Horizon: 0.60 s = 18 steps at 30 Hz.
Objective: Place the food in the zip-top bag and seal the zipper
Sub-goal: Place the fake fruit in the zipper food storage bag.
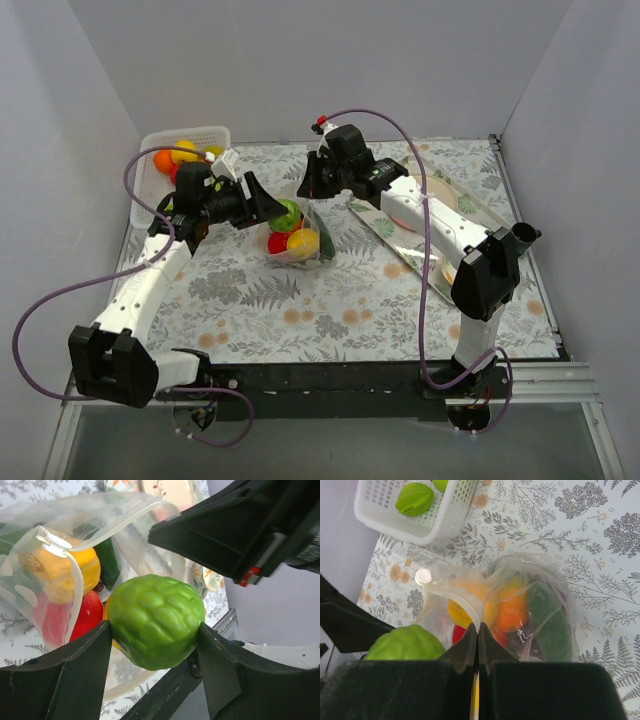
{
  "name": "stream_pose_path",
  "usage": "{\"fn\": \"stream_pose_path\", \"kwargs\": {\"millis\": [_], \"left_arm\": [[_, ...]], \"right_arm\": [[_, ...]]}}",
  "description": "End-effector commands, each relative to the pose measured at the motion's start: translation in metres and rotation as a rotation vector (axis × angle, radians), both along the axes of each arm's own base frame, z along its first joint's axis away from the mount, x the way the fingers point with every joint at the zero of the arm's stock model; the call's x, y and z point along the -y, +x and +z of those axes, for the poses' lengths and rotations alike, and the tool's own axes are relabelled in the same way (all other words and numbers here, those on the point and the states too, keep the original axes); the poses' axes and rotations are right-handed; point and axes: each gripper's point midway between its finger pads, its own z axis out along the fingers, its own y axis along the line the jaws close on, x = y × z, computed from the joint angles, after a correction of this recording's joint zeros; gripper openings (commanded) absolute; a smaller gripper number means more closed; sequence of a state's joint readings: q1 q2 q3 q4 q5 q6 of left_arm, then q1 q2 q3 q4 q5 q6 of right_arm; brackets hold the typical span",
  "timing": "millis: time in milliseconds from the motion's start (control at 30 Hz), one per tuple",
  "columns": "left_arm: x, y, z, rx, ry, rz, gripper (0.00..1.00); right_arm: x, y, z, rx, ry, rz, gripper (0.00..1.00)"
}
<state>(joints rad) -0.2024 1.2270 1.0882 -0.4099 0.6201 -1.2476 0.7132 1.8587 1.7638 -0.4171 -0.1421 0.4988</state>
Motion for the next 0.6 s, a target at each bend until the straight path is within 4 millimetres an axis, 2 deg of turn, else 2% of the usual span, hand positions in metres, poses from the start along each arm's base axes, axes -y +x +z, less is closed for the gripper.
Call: {"fn": "stream_pose_path", "kwargs": {"millis": [0,67,100,133,233,367,400,433,567], "left_arm": [[0.010,0.013,-0.007,-0.003,0.050,0.010,0.53],[0.015,0.017,-0.004,0.003,0.048,-0.004,0.62],[0.020,0.017,-0.005,0.001,0.051,-0.015,0.81],[0.021,0.019,0.001,0.015,0.049,-0.012,0.89],[0.020,0.019,0.014,0.046,0.050,-0.006,0.98],[0.006,0.014,0.042,0.081,0.085,0.060,0.97],[-0.002,0.016,0.044,0.088,0.112,0.111,0.96],[-0.009,0.011,0.052,0.111,0.124,0.143,0.90],[-0.041,0.002,0.037,0.085,0.242,0.275,0.74]], "right_arm": [[0.003,0.003,0.041,0.081,0.046,-0.028,0.01],[0.006,0.003,0.040,0.086,0.038,-0.032,0.01],[0.007,0.002,0.042,0.091,0.037,-0.033,0.01],[0.008,0.002,0.041,0.093,0.032,-0.035,0.01],[0.013,0.003,0.041,0.108,0.009,-0.038,0.01],[0.021,0.008,0.041,0.120,-0.028,-0.062,0.01],[0.022,0.010,0.039,0.116,-0.037,-0.066,0.01],[0.026,0.013,0.038,0.117,-0.047,-0.072,0.01],[0.028,0.016,0.041,0.124,-0.048,-0.070,0.01]]}}
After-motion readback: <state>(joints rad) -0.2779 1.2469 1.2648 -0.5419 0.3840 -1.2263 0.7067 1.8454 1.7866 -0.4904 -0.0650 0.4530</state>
